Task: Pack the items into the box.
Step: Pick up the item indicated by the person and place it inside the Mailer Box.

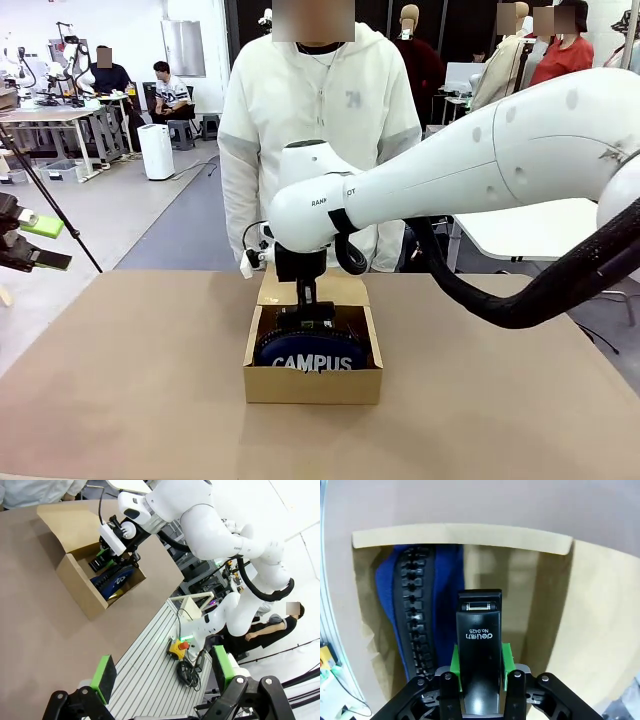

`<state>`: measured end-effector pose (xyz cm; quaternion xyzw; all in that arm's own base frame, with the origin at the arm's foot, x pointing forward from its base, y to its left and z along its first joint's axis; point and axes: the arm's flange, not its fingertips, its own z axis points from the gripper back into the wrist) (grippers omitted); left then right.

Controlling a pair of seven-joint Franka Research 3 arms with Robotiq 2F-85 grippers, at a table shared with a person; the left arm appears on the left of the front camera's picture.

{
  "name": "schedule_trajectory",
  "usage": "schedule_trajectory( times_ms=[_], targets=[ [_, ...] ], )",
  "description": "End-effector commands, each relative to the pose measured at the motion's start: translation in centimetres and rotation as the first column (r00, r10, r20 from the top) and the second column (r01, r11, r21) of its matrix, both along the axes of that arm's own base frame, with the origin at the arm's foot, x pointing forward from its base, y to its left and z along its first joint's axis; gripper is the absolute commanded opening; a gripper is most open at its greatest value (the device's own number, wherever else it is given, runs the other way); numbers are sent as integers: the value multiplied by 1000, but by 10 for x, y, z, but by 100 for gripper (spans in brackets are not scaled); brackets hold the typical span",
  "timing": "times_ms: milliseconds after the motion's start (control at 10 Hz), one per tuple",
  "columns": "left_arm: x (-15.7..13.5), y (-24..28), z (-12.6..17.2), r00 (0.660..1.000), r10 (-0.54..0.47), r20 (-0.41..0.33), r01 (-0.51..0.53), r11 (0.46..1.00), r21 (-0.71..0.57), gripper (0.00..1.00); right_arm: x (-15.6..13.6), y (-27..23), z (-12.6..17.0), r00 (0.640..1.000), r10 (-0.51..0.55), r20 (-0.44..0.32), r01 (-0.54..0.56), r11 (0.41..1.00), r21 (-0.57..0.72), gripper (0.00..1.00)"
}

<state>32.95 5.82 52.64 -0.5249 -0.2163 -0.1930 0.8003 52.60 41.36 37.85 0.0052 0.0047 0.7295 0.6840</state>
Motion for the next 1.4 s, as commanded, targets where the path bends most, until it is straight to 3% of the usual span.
schedule_trajectory(
  times_ms=[0,200,300,400,500,1000,1100,1300],
  targets=[
    [-2,2,0,1000,-16,12,16,1000,1,100,-3,-7,11,997,67,-45,-66,998,16,0],
    [-2,2,0,1000,-16,12,16,1000,1,100,-3,-5,8,996,75,-51,-76,997,-5,0],
    [-2,2,0,1000,-16,12,16,1000,1,100,-2,-6,9,997,63,-48,-63,998,10,11],
    [-2,2,0,1000,-16,12,16,1000,1,100,-2,-7,11,997,57,-58,-57,998,13,61],
    [-2,2,0,1000,-16,12,16,1000,1,100,-3,-8,11,997,57,-61,-56,998,7,100],
    [-2,2,0,1000,-16,12,16,1000,1,100,-6,-22,30,999,15,-50,-13,999,36,100],
    [-2,2,0,1000,-16,12,16,1000,1,100,-7,-30,43,999,-7,-32,8,999,53,100],
    [-2,2,0,1000,-16,12,16,1000,1,100,-16,-70,100,989,-143,22,139,983,116,100]
  ],
)
